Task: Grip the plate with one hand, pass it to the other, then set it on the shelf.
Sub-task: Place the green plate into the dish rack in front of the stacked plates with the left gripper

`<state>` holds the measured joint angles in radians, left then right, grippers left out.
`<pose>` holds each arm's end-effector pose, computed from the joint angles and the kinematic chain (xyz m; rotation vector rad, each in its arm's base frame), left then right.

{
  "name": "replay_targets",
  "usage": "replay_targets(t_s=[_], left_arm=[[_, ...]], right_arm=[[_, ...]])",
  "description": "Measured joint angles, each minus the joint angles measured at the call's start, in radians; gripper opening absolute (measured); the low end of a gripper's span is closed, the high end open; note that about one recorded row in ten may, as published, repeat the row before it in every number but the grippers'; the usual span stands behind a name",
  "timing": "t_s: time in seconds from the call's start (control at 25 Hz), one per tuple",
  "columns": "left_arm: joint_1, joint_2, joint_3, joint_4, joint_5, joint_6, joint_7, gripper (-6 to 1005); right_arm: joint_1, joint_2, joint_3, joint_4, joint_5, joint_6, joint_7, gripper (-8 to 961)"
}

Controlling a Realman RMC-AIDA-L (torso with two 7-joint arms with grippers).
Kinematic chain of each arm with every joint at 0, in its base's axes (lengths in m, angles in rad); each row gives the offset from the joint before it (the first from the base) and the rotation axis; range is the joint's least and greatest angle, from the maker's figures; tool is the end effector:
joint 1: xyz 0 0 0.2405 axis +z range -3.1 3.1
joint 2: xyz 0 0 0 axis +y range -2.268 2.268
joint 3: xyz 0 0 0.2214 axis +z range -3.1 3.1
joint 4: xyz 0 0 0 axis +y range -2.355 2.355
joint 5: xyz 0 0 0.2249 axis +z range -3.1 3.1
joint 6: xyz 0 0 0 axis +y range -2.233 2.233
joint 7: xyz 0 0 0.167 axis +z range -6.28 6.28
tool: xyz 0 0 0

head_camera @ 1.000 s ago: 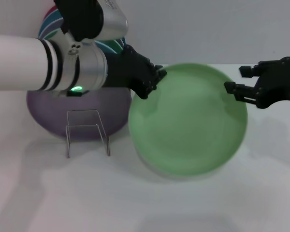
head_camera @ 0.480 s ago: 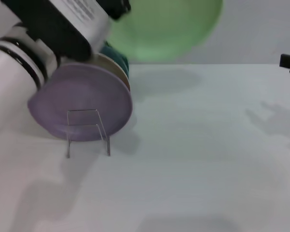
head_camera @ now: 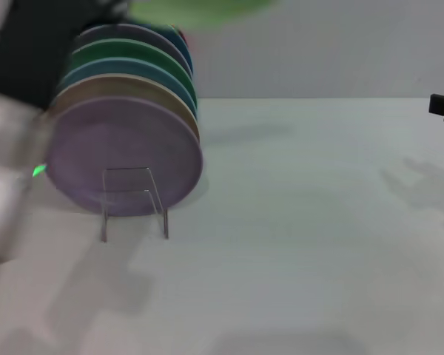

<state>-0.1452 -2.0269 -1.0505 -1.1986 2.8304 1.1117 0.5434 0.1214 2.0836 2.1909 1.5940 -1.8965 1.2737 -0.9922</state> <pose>-0.0763 0.3238 0.0419 -1.4101 0.3927 -0.9195 0.2103 0.3396 0.1418 -2.1644 0.8339 0.5323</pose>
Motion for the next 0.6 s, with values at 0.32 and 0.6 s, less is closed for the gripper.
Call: replay_targets(t_s=[0.32,0.6], left_arm=[[-0.146,0.041,-0.060,0.532,0.080,0.377,-0.376,40],[-0.207,0.033,-0.080,0.750,0.069,0.468,-0.314,40]], right_arm=[[0.008,-0.002,-0.001,-0.066,0.051,0.008,-0.090,578],[0.005,-0.001,-0.002,-0.134,0.070,0.011,-0.185,578]])
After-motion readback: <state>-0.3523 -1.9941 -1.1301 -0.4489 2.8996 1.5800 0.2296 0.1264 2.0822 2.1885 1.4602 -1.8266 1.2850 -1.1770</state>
